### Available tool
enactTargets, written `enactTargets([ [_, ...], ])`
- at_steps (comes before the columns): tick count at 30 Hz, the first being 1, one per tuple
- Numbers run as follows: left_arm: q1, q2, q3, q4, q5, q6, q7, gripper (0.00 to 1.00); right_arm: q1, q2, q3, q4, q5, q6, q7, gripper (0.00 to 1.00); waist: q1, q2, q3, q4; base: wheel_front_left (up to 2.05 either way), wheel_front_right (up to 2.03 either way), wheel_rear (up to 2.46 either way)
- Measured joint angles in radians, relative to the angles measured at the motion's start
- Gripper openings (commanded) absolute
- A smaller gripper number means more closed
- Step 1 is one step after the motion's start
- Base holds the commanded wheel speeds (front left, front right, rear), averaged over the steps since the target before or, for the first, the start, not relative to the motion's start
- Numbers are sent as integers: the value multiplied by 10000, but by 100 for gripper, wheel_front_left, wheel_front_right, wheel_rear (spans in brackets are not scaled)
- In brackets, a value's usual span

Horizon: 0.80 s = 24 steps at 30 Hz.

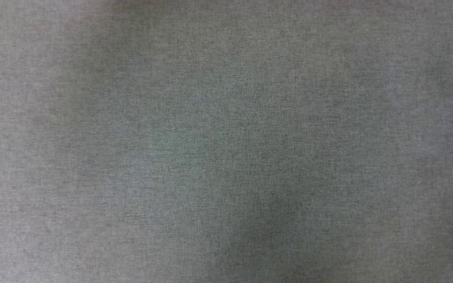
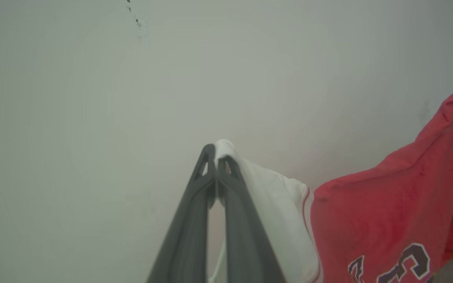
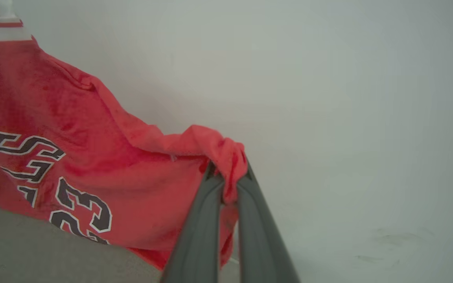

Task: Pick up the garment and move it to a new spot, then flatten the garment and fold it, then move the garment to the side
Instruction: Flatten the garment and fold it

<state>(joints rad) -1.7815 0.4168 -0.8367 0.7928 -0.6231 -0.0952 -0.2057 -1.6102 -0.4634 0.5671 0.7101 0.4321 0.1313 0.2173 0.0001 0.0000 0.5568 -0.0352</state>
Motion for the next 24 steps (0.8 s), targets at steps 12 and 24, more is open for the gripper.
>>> enactTargets([
  [12, 4862, 579, -186, -1103, -589, 199, -529, 0, 3271, -88, 1737, -29, 1546, 0, -930, 0, -1, 0, -914, 65, 0, 0, 0],
  [24, 10999, 2330, -293, -5150, -1524, 2000, -422, 0, 7628, -1843, 2397, -1969, 3122, 0, -1156, 0, -2, 0, -2733, 170, 0, 0, 0],
])
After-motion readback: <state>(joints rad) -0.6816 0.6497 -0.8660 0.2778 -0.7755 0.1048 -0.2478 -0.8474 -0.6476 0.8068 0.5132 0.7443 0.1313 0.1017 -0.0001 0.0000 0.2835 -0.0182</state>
